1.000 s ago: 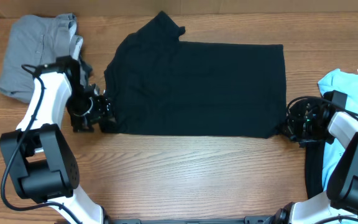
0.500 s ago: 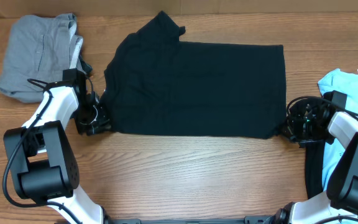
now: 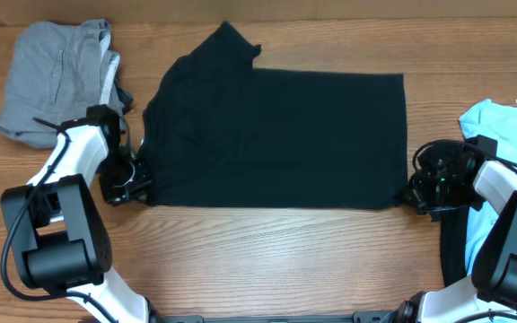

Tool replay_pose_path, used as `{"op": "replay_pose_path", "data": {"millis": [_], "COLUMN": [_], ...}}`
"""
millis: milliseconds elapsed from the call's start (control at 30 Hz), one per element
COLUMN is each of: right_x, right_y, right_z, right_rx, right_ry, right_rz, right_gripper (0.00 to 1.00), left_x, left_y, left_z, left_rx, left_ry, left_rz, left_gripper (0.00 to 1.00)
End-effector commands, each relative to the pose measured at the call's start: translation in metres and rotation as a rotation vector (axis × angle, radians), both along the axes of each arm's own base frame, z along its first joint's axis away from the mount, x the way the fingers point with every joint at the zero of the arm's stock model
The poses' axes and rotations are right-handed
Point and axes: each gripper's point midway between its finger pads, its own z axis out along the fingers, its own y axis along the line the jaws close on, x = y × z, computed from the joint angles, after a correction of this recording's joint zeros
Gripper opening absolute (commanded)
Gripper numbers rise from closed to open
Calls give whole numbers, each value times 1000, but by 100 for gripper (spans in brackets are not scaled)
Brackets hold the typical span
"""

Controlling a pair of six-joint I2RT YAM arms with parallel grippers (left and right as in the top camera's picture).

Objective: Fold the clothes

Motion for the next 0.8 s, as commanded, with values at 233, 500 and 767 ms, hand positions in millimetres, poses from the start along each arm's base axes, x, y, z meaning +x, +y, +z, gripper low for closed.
{"op": "replay_pose_path", "data": {"millis": [233,500,767], "right_x": [-46,-56,-1], "right_y": [3,3,-14], "right_z": [-5,0,47], "right_rx": [-29,-31,-94], "right_ry": [178,217,-2], "right_rz": [68,94,117], "right_gripper": [17,41,52], "left_x": [-36,-49,-57], "left_y": [68,53,43], "left_z": [38,42,56], "left_rx": [186,116,63], "left_ry": [37,88,135], "left_rz": [59,59,56], "left_gripper": [4,46,62]}}
